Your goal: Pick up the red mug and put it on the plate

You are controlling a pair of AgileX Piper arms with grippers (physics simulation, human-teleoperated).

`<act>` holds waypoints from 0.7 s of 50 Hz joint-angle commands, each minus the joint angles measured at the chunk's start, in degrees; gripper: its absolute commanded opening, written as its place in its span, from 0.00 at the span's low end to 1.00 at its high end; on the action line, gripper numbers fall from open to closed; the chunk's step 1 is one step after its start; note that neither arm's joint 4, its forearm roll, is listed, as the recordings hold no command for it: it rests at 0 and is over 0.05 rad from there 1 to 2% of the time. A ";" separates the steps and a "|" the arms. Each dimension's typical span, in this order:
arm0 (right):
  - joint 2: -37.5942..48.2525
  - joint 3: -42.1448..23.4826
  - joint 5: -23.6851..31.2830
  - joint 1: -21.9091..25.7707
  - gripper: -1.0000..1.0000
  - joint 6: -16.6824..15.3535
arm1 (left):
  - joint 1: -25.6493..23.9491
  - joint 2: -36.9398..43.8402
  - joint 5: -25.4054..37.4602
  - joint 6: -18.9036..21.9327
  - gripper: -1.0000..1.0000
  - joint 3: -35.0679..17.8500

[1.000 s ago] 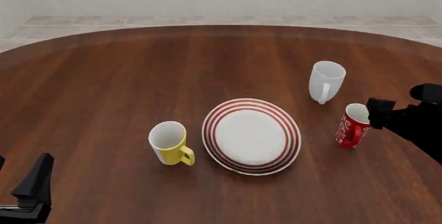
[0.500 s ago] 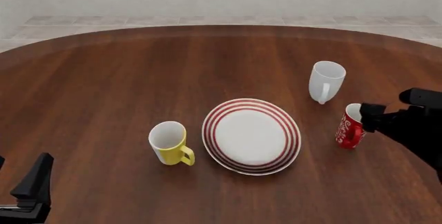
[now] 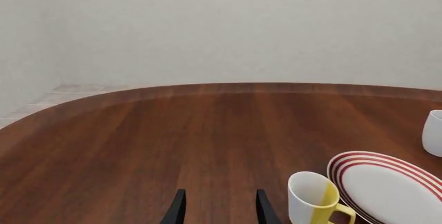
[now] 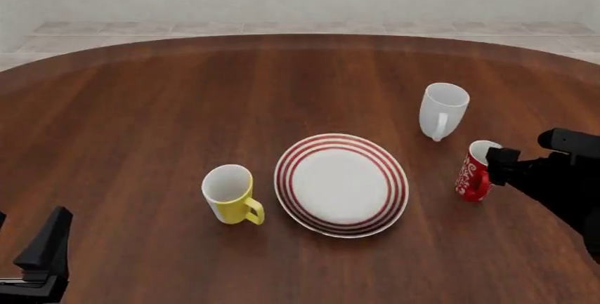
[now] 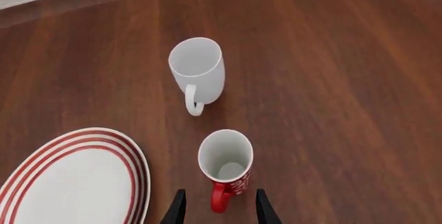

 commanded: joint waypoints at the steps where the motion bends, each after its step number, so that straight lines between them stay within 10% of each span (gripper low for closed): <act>1: 0.43 0.81 -1.37 0.00 1.00 1.68 | -0.08 0.00 -0.06 -0.03 1.00 0.00; 35: 3.54 2.16 -5.96 -0.61 1.00 3.66 | -0.10 -0.01 0.08 -0.42 1.00 -0.32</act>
